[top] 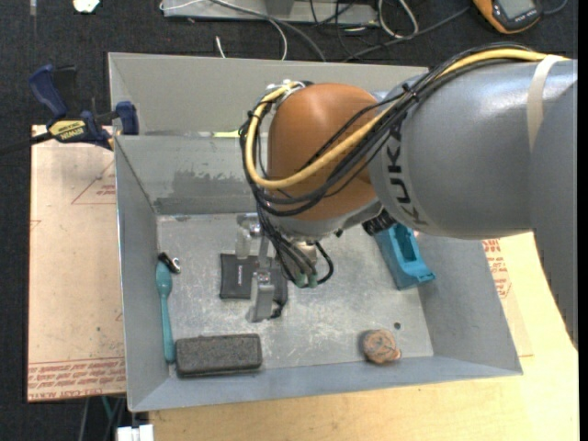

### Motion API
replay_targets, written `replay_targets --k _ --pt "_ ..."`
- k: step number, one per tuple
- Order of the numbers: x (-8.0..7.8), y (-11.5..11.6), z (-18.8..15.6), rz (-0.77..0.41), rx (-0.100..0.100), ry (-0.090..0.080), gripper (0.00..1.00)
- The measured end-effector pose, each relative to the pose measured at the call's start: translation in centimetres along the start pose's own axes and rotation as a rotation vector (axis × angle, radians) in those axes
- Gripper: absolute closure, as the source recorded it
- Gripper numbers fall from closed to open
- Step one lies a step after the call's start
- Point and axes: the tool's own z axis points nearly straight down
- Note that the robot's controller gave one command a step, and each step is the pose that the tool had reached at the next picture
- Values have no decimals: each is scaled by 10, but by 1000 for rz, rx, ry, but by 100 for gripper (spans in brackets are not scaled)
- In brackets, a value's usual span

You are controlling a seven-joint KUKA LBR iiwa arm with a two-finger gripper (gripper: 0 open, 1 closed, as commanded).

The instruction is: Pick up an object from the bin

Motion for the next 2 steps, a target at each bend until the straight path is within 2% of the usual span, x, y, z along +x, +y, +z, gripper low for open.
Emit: replay_targets --k 1,2 --pt "-2 -1 -5 4 -1 -8 0" --pt "-24 -43 81 4 -3 -11 0"
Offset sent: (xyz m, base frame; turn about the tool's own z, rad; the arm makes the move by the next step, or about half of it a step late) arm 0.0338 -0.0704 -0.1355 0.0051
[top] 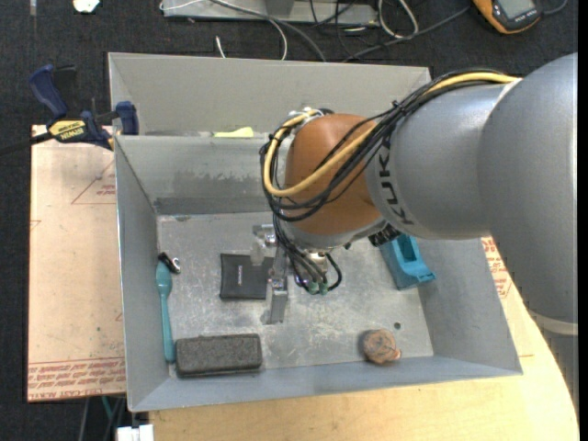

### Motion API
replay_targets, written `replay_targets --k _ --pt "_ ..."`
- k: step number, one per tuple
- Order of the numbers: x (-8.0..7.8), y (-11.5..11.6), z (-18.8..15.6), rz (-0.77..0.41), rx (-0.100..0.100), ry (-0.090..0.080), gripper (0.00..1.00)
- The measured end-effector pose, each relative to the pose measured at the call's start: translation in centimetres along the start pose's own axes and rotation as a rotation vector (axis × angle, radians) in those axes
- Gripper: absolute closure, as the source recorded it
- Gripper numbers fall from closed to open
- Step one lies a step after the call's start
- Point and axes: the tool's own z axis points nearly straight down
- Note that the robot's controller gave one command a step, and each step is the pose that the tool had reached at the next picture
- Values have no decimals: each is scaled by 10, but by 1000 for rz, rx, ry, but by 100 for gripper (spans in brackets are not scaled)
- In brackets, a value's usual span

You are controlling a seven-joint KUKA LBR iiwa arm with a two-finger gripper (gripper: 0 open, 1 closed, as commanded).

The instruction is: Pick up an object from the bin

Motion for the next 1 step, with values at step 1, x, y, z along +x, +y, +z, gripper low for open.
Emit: replay_targets --k 1 --pt "1 -28 57 95 -4 -5 0"
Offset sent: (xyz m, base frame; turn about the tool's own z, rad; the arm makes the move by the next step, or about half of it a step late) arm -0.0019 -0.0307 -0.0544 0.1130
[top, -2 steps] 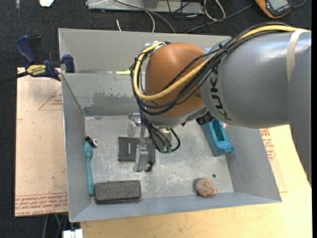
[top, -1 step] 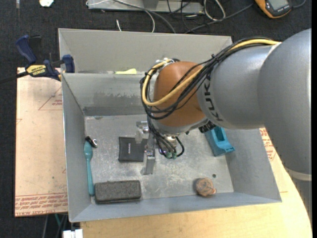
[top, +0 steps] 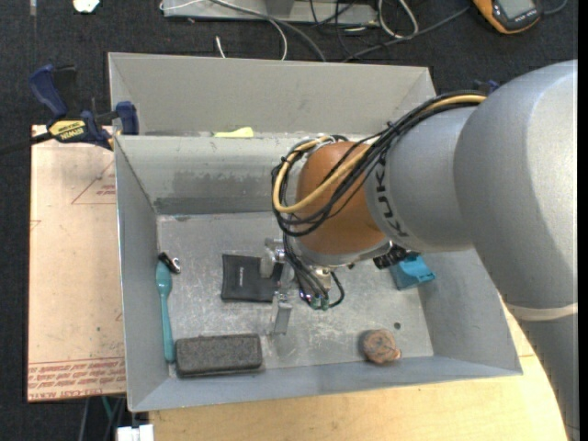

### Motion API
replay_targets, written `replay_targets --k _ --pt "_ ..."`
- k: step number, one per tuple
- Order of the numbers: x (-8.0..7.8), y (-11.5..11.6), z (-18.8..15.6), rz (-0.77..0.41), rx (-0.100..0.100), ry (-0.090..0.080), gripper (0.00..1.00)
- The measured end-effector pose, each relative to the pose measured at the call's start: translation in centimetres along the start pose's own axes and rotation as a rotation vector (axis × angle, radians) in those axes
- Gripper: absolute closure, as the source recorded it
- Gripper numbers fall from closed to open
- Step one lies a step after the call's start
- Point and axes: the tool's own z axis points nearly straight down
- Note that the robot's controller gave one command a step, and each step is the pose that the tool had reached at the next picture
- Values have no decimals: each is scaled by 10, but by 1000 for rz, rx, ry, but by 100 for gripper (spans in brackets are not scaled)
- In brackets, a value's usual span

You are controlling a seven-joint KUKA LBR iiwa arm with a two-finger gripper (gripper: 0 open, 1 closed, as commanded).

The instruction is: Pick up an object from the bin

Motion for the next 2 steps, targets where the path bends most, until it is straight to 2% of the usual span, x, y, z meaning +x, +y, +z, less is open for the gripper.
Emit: replay_targets --k 2 --pt "-1 1 -2 3 -1 -1 0"
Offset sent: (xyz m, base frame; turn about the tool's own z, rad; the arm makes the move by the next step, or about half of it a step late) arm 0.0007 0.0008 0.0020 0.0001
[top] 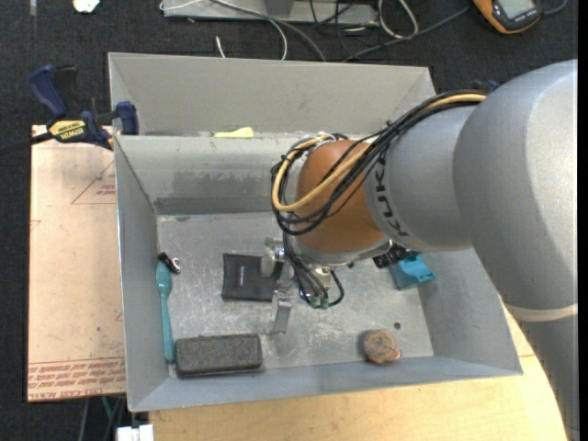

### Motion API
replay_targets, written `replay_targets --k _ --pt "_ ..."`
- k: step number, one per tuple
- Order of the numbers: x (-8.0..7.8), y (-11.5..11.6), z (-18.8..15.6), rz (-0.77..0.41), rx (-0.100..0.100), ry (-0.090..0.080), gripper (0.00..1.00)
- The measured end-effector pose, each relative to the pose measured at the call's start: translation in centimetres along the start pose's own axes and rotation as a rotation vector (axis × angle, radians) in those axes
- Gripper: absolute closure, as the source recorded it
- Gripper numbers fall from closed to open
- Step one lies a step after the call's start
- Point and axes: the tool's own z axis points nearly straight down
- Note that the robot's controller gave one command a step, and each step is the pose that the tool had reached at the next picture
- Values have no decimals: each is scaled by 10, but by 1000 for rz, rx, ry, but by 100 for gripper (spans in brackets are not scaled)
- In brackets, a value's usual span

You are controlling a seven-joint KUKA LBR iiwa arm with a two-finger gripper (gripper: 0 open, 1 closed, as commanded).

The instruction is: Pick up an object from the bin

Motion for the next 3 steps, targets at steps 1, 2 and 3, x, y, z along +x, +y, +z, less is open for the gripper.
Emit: replay_targets --k 1,2,3 --pt "0 0 -1 7 -1 2 100" --pt "0 0 -1 7 -1 2 100" --pt "0 0 -11 8 -2 1 100"
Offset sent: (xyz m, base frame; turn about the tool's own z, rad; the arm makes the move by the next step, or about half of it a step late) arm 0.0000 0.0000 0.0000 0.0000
